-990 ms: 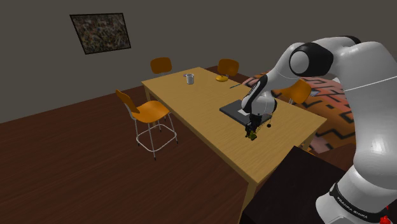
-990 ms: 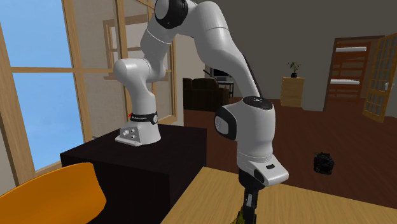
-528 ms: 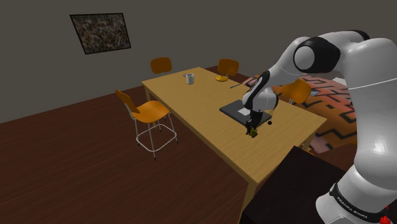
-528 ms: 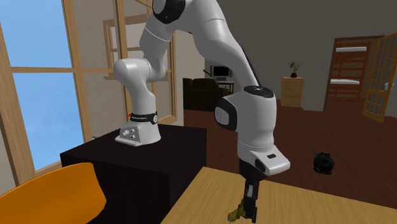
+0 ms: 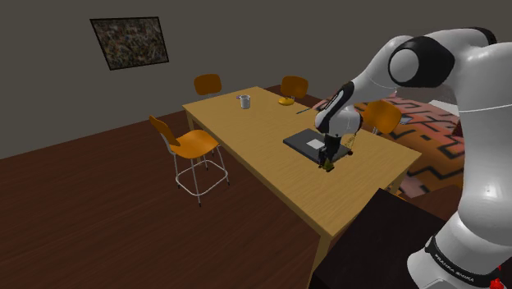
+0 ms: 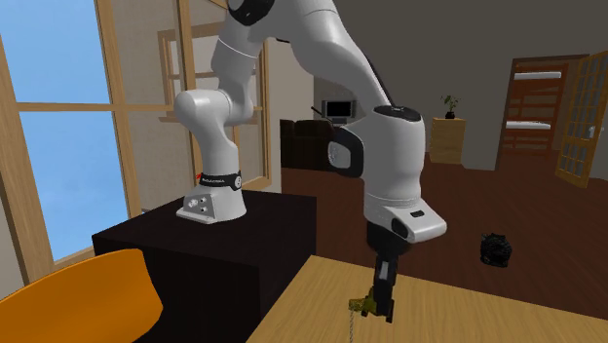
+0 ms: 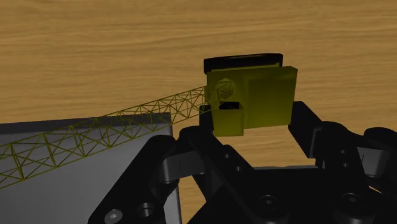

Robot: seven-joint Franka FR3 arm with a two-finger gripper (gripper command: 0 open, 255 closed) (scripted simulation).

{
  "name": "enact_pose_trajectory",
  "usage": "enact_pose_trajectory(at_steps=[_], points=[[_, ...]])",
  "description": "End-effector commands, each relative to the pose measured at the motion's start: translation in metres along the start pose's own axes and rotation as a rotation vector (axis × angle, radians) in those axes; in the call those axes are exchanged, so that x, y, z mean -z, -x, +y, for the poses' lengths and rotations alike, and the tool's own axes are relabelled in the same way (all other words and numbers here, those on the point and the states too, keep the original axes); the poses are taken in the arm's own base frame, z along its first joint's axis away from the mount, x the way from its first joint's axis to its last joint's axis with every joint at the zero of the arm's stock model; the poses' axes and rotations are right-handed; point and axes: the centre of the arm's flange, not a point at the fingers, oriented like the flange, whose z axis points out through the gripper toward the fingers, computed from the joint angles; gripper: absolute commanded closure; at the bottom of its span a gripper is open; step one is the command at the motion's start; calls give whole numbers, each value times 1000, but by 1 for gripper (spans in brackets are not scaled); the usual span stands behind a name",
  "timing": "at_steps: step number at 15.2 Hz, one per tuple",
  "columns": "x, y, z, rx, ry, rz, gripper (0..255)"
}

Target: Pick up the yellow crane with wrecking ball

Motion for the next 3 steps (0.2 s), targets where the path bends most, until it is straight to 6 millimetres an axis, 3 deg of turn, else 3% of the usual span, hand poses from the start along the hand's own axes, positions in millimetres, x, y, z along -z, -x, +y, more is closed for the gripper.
enact_pose_trajectory(at_steps=[1,3], points=[[12,-1,-1,0,0,0,255],[13,-1,-1,0,0,0,255]])
